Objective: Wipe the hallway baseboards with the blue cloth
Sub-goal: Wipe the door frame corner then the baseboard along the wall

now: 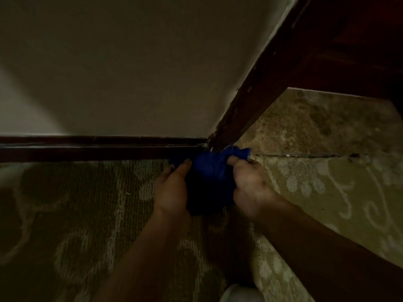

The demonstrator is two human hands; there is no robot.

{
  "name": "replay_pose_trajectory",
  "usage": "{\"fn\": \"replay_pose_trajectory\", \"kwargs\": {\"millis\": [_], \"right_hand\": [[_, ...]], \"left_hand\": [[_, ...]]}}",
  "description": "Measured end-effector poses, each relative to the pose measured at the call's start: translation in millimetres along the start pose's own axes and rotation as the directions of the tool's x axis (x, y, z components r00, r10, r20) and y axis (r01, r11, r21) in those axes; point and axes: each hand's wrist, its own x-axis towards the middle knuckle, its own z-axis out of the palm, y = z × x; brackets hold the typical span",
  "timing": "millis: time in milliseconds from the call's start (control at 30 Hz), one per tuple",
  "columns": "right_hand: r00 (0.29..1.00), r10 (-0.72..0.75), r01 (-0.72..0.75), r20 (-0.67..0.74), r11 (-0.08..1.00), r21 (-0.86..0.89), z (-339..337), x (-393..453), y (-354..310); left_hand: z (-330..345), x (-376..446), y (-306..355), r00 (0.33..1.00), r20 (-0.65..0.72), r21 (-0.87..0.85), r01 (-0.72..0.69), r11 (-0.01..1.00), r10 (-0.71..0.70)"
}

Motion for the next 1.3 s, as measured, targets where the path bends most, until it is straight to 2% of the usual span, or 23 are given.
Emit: {"fn": "replay_pose_trajectory", "kwargs": {"millis": [167, 233, 300, 333, 400, 500, 567, 633, 733, 767, 867, 967, 1067, 1100, 1233, 1300], "right_hand": [[0.985, -0.171, 0.172, -0.028, 0.984, 0.05, -10.2, -5.0, 0.0], [0.987, -0.161, 0.161, -0.008, 0.986, -0.045, -7.0, 3.6, 8.8], [0.998, -0.066, 0.069, 0.025, 0.987, -0.144, -0.8, 5.6, 9.1], [0.999, -0.03, 0.034, 0.025, 0.986, -0.16, 0.8, 6.2, 5.9], [0.998, -0.053, 0.048, -0.035, 0.989, -0.139, 2.9, 2.4, -4.8], [0.957, -0.252, 0.252, -0.142, 0.968, -0.015, -1.0, -9.7, -17.5], [0.927, -0.35, 0.353, -0.134, 0.936, 0.004, -3.3, -14.7, -18.8], [0.955, -0.281, 0.281, -0.096, 0.96, -0.02, -5.3, -9.8, -13.5], [0.996, -0.075, 0.079, 0.038, 0.992, -0.101, -3.0, -8.0, -1.1], [0.998, -0.042, 0.048, 0.051, 0.992, -0.113, -4.3, -6.6, 1.3], [0.997, -0.074, 0.074, 0.024, 0.997, -0.014, -7.0, -10.5, -3.5], [0.969, -0.244, 0.247, -0.043, 0.962, 0.119, -10.7, -16.1, -10.9], [0.926, -0.365, 0.365, -0.1, 0.931, -0.024, -11.5, -10.6, -5.4], [0.935, -0.344, 0.337, -0.079, 0.937, -0.092, -11.4, -5.0, -1.7], [0.996, -0.079, 0.089, 0.05, 0.961, -0.263, -6.1, 6.2, 0.4], [0.993, -0.114, 0.107, -0.012, 0.959, -0.263, -3.5, 9.7, -8.1]], "left_hand": [[-4.2, -1.9, -7.6, 0.999, 0.026, -0.004, -0.027, 1.0, 0.027], [-6.7, -3.6, -13.1, 1.0, 0.005, 0.02, 0.004, 1.0, -0.005], [-3.8, -9.9, -13.6, 0.999, -0.041, 0.072, 0.025, 0.997, -0.022], [-1.8, -12.9, -14.1, 0.999, -0.034, 0.068, 0.036, 0.997, -0.034], [4.6, -15.8, -8.1, 0.999, -0.036, 0.082, 0.042, 0.996, -0.039], [11.7, -13.2, 3.9, 0.999, 0.001, 0.113, 0.031, 0.993, -0.032], [12.8, -9.9, 3.7, 1.0, 0.021, 0.08, -0.018, 0.997, 0.016], [15.7, -14.2, 0.4, 1.0, -0.006, 0.074, -0.023, 0.997, 0.023], [13.5, -17.8, -6.4, 0.994, -0.097, 0.094, 0.052, 0.994, -0.043], [14.5, -16.9, -8.3, 0.996, -0.079, 0.097, 0.054, 0.994, -0.047], [11.4, -16.7, -11.2, 0.999, 0.012, 0.02, 0.051, 0.999, -0.051], [15.3, -21.8, -11.9, 0.998, -0.004, 0.0, -0.066, 0.998, 0.066], [18.0, -19.8, -14.1, 0.995, -0.004, 0.061, -0.099, 0.993, 0.099], [18.0, -18.4, -14.6, 0.995, -0.023, 0.085, -0.093, 0.992, 0.095], [-1.1, 19.7, -30.4, 0.997, -0.048, 0.164, -0.048, 0.985, 0.057], [9.4, 7.9, -18.7, 0.998, -0.008, 0.178, -0.062, 0.982, 0.064]]}}
